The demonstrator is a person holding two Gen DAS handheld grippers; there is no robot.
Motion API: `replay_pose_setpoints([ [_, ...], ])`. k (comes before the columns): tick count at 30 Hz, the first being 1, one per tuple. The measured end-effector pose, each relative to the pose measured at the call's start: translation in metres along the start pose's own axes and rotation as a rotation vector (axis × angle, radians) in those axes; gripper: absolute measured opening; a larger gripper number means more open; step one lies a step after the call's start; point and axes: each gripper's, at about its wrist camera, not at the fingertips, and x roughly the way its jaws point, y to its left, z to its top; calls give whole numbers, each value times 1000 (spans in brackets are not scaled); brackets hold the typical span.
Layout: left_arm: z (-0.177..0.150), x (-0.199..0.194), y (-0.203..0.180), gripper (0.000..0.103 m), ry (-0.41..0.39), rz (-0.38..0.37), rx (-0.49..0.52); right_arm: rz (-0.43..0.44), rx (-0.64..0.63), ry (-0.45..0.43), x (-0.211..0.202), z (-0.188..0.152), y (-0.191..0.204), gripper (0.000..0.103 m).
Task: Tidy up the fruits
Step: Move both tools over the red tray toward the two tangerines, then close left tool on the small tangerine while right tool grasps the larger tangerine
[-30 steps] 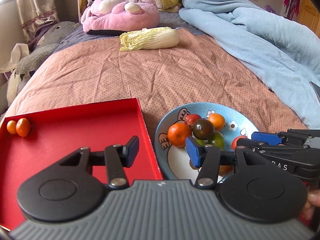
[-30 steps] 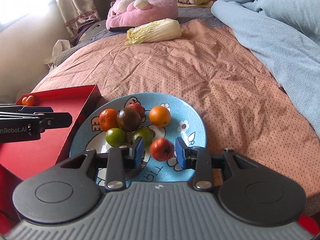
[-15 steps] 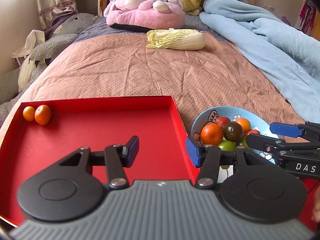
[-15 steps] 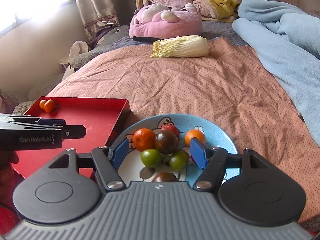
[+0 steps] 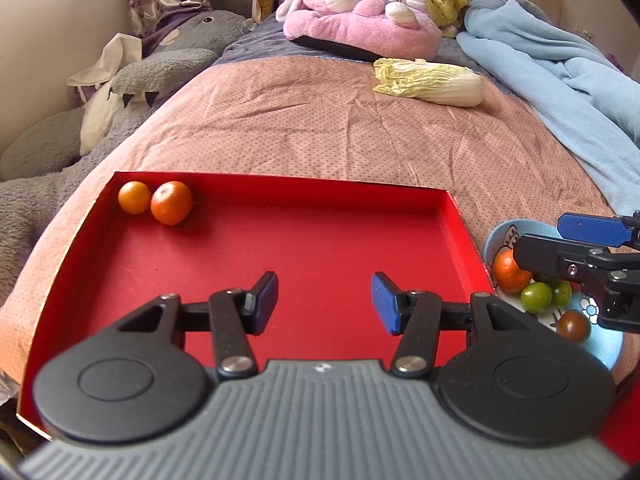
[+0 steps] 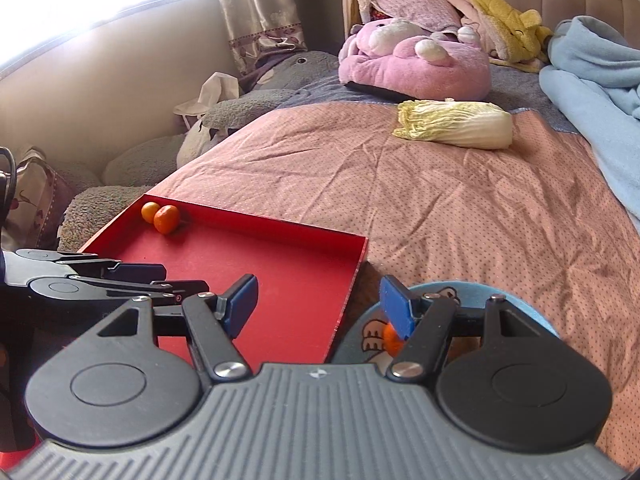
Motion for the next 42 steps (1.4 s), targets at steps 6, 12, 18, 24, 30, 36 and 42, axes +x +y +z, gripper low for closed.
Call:
replay_pose_setpoints([
  [6, -4, -2, 33, 55, 0, 41, -34, 72, -54, 25, 28, 16, 42, 73],
  [12, -9, -8, 68, 55, -11, 90, -59, 160, -97, 48, 64, 30, 86, 78],
  [18, -14, -14, 104, 55, -19, 125, -101, 229, -155, 85, 109, 44, 133, 66],
  [24, -17, -15, 120, 55, -23, 131, -105, 221, -142, 149, 168, 58, 154, 56],
  [30, -21, -12, 127, 55, -21, 118, -108, 224, -100, 191, 204, 60, 159, 55],
  [36, -20, -7, 129, 55, -17, 112, -100, 221, -104, 205, 225, 65, 171, 55],
  [42, -15, -4, 128, 55, -14, 113, -87, 220, -115, 211, 237, 68, 175, 44],
])
